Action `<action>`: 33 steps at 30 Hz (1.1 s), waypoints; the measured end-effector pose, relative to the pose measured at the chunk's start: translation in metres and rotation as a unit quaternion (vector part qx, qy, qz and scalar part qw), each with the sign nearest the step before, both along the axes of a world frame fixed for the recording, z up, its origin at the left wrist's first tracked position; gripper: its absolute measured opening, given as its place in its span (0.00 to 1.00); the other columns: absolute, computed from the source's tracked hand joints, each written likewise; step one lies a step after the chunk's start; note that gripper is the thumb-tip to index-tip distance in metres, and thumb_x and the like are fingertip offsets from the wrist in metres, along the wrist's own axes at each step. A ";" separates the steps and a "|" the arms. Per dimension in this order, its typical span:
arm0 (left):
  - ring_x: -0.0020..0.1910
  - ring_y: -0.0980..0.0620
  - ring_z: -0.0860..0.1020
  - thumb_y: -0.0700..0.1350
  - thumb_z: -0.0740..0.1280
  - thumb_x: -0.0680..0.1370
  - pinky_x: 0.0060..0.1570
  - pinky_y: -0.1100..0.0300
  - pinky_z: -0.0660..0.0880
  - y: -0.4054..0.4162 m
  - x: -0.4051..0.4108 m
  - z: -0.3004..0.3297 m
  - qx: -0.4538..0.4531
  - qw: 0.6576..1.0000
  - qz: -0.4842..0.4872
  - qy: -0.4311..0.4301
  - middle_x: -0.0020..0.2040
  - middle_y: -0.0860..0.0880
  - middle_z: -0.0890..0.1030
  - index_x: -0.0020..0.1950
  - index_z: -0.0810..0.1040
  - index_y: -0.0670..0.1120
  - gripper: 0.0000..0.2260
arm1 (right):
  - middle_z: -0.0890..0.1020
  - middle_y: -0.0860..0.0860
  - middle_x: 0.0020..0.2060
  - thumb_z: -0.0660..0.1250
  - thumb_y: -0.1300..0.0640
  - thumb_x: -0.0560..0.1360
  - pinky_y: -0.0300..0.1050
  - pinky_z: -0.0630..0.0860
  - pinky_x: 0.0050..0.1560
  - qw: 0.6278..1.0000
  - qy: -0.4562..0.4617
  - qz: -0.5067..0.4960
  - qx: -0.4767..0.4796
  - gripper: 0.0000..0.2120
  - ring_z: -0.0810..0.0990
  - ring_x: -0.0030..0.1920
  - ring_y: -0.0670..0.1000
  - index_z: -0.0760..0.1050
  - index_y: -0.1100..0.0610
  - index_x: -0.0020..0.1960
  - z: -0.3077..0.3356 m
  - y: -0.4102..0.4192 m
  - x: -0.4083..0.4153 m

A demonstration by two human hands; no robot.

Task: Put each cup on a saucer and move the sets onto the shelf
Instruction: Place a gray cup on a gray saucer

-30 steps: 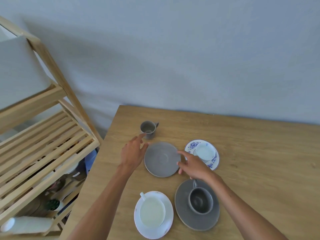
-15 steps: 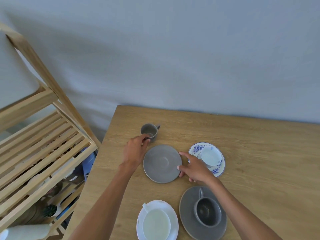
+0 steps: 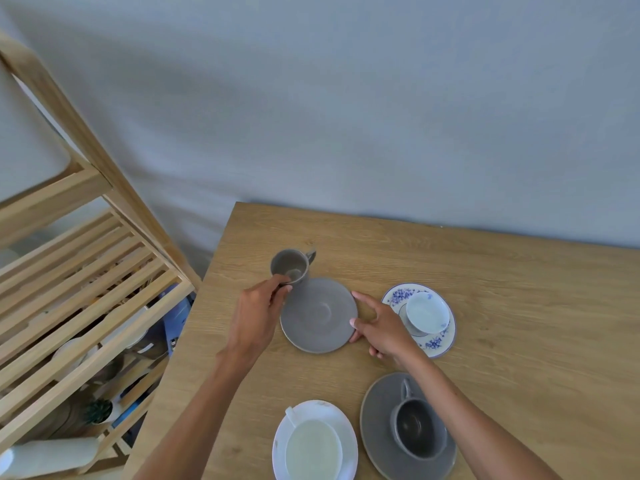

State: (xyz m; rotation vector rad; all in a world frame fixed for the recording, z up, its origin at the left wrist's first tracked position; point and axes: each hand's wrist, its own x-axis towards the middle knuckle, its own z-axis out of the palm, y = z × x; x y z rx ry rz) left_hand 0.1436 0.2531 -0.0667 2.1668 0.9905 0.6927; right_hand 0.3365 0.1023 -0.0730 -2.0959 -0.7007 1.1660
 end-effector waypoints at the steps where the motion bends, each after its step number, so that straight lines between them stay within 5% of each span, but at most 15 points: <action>1: 0.37 0.56 0.81 0.45 0.67 0.79 0.37 0.55 0.78 -0.007 -0.004 0.001 0.000 1.000 -0.007 -0.004 0.39 0.54 0.83 0.55 0.81 0.49 0.06 | 0.89 0.53 0.40 0.66 0.57 0.81 0.37 0.67 0.18 1.000 0.004 -0.002 0.002 0.28 0.72 0.18 0.46 0.63 0.41 0.77 0.000 0.002 0.000; 20: 0.38 0.57 0.78 0.45 0.66 0.80 0.36 0.65 0.73 -0.050 0.003 -0.014 0.016 0.998 -0.053 0.039 0.44 0.52 0.82 0.58 0.80 0.49 0.07 | 0.89 0.53 0.37 0.68 0.56 0.80 0.37 0.67 0.19 0.999 0.037 -0.022 0.021 0.28 0.72 0.20 0.46 0.65 0.40 0.76 -0.010 0.012 -0.001; 33: 0.40 0.55 0.80 0.48 0.62 0.82 0.36 0.55 0.79 -0.051 -0.001 -0.015 0.023 0.996 -0.049 0.074 0.49 0.53 0.82 0.64 0.74 0.53 0.11 | 0.88 0.56 0.40 0.67 0.56 0.81 0.36 0.70 0.21 0.998 0.045 -0.027 0.025 0.27 0.73 0.21 0.45 0.64 0.40 0.76 -0.012 0.011 -0.003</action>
